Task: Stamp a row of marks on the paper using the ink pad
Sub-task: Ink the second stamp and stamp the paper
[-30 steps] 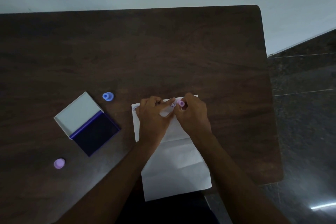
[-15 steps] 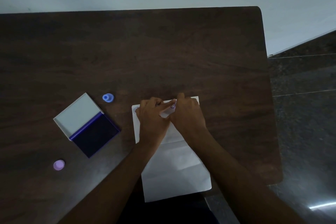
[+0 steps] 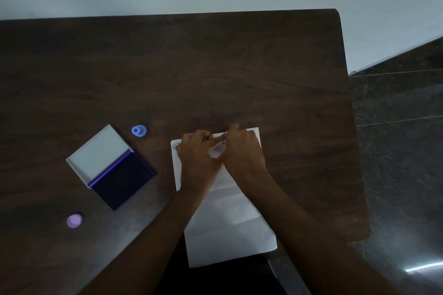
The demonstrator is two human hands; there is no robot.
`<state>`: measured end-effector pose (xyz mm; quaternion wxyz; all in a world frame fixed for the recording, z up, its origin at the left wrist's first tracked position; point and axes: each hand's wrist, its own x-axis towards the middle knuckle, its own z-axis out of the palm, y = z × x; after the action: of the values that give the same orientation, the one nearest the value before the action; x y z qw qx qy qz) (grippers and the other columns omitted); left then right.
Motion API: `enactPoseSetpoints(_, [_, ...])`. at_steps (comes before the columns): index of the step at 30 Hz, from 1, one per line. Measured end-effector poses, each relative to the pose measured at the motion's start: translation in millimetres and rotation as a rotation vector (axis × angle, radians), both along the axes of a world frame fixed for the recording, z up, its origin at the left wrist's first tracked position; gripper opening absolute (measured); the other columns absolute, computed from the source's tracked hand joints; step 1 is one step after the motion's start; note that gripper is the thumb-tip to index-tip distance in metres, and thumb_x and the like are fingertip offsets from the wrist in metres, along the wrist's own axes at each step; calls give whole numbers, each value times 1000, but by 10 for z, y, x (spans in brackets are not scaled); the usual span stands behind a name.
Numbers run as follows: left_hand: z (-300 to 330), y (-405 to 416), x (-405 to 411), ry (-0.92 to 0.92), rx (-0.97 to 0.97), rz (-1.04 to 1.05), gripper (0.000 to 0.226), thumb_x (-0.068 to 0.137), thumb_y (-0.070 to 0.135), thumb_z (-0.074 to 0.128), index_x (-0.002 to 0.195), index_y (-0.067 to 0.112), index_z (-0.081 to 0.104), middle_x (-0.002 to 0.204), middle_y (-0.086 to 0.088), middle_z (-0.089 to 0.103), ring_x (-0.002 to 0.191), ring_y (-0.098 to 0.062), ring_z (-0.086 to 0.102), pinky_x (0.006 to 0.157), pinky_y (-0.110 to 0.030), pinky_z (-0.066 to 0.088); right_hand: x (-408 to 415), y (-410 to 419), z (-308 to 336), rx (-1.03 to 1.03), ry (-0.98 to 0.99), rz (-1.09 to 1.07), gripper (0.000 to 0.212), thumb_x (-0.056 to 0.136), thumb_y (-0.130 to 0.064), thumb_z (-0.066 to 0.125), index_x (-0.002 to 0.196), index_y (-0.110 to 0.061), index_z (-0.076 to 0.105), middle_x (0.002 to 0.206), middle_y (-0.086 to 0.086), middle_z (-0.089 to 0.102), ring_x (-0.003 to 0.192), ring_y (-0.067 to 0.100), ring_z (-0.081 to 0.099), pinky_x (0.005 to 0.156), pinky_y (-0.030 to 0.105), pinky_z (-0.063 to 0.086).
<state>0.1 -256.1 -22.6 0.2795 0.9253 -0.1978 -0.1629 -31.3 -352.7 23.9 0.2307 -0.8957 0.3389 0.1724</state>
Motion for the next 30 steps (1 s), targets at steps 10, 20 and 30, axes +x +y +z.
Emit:
enactPoseSetpoints(10, [-6, 26, -19, -33, -13, -55, 30, 63, 34, 85, 79, 12, 74, 83, -9, 71, 81, -31, 64, 75, -31, 36, 47, 22, -24, 0, -30, -67, 21, 79, -9, 69, 95, -2, 58, 95, 16, 69, 89, 29, 63, 71, 31, 48])
enactPoseSetpoints(20, [11, -9, -6, -16, -30, -8, 35, 69, 51, 77, 89, 22, 76, 89, 0, 69, 88, -19, 59, 74, -28, 35, -281, 42, -50, 43, -242, -194, 14, 91, -18, 56, 98, -7, 62, 96, 11, 69, 88, 22, 63, 76, 34, 54])
enactPoseSetpoints(30, [-26, -23, -41, -11, 43, -71, 51, 71, 56, 73, 115, 31, 69, 108, -1, 68, 98, -19, 55, 86, -35, 44, -820, 319, -104, 139, -633, -561, 15, 88, -24, 65, 103, -23, 65, 99, -18, 63, 87, -12, 59, 77, 2, 45])
